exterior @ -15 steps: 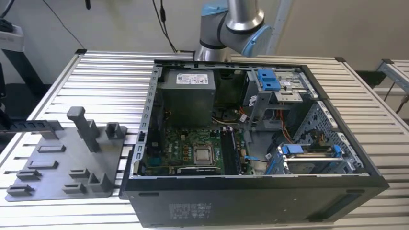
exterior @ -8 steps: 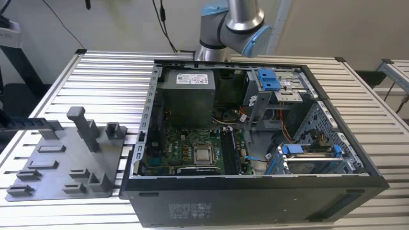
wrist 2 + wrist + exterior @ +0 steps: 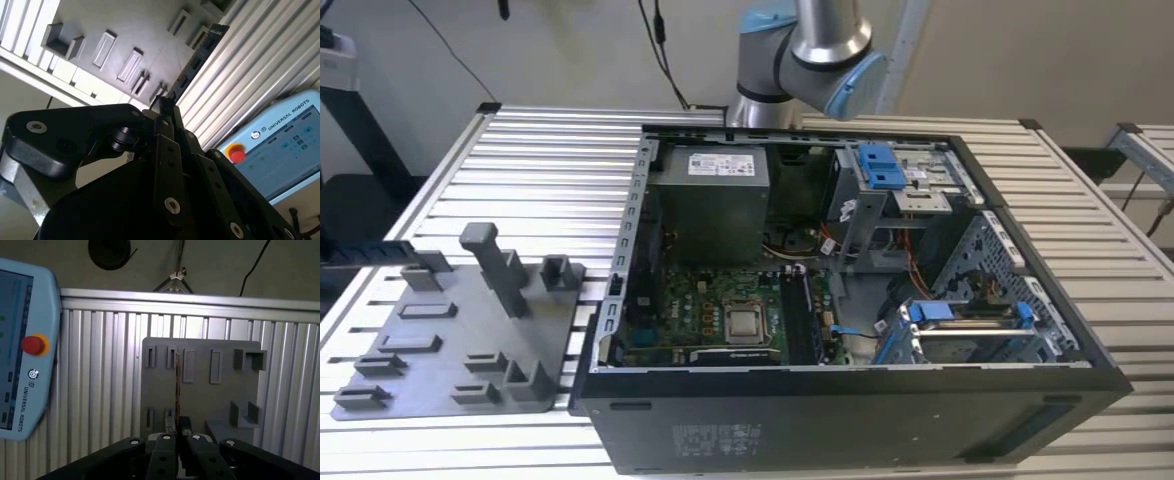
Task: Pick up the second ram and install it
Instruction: 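Pick up the second ram and move it above second insertion slot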
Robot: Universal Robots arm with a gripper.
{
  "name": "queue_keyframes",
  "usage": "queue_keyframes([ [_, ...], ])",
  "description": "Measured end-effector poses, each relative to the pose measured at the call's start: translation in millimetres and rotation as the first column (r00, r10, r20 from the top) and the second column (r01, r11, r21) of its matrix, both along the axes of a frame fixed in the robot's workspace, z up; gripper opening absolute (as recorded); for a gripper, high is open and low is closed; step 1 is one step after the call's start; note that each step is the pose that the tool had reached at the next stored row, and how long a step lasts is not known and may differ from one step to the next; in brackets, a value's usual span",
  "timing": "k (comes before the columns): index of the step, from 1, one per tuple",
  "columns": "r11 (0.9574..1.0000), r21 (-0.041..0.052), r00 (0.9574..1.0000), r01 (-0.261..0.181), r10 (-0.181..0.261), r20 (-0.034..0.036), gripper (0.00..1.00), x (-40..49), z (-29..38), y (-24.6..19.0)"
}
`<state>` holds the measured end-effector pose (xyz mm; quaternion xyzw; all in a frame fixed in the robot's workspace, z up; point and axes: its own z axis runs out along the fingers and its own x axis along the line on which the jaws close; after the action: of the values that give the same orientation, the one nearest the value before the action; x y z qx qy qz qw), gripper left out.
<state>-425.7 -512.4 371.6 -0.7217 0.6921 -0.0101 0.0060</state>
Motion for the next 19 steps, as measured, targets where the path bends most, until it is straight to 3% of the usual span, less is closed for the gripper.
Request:
queue_keyframes([
  [19, 1.0000, 0.0000, 1.0000, 0.004, -0.004, -0.0001, 0.14, -1.1, 17.9, 0.0],
])
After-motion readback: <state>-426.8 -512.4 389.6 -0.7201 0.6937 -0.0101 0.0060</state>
